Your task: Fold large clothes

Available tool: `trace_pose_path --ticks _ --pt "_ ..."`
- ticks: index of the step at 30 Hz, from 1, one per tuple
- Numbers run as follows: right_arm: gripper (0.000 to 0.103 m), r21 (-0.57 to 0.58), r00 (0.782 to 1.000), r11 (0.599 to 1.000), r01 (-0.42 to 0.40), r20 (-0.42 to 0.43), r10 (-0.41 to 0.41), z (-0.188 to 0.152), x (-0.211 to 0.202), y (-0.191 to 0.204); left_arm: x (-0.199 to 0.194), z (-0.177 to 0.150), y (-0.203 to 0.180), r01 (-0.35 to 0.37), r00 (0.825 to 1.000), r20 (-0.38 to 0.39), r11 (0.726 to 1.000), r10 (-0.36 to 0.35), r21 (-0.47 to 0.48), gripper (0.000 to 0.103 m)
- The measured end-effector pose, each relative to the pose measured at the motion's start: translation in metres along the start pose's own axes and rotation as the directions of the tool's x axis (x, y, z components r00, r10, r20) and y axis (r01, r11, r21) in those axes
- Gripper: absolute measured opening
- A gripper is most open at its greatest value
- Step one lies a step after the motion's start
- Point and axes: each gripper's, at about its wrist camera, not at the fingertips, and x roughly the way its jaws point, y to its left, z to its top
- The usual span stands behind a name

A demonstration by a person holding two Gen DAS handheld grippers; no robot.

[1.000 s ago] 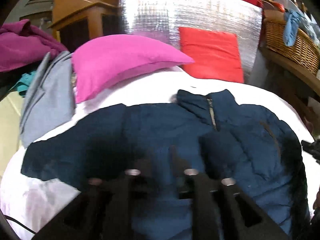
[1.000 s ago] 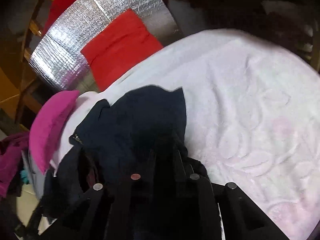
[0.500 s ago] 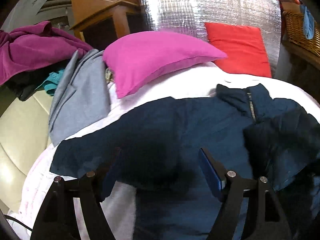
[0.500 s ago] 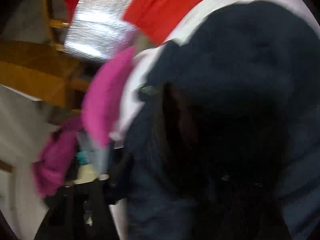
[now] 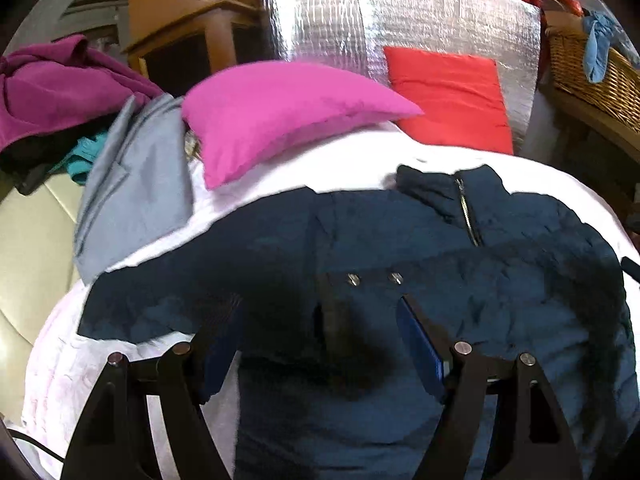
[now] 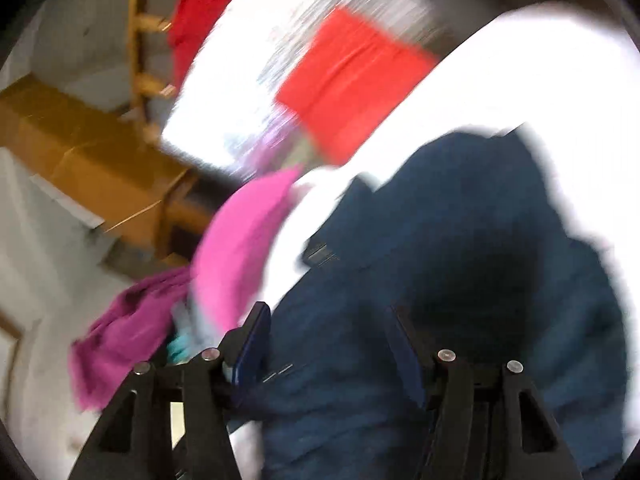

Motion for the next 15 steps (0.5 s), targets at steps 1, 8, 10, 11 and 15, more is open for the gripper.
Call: trace_pose_path --ticks 1,8,10,11,15 --pt "0.063 -0.022 0.996 0.996 0.084 0.044 -0.083 0.005 -0.008 -0.005 0.003 -0.001 0.0 0.005 1.0 -0.016 1.0 -0.005 -0.003 0.077" --pt "0.063 -0.008 0.94 0.94 0.341 0.02 -0.341 0.024 -0.002 -0.059 0.032 -0.008 0.0 0.075 0.987 -0.141 0.995 -0.083 -0.06 0.039" --pt "0.063 -0.004 0.943 0.943 0.333 -0.028 -0.333 0.025 0.015 -0.062 0.036 -0.01 0.0 0.058 0.986 -0.149 0.996 -0.069 -0.073 0.039" --pt "0.063 -0.013 0.94 0.941 0.339 -0.035 -0.339 0.024 0.025 -0.058 0.038 -0.01 0.0 0.047 0.987 -0.152 0.996 -0.058 -0.077 0.041" --pt "0.049 -0.106 0.917 0.916 0.387 -0.063 -0.394 0.015 0.04 -0.052 0.052 -0.014 -0.001 0.038 0.981 -0.185 0.995 -0.054 -0.092 0.055"
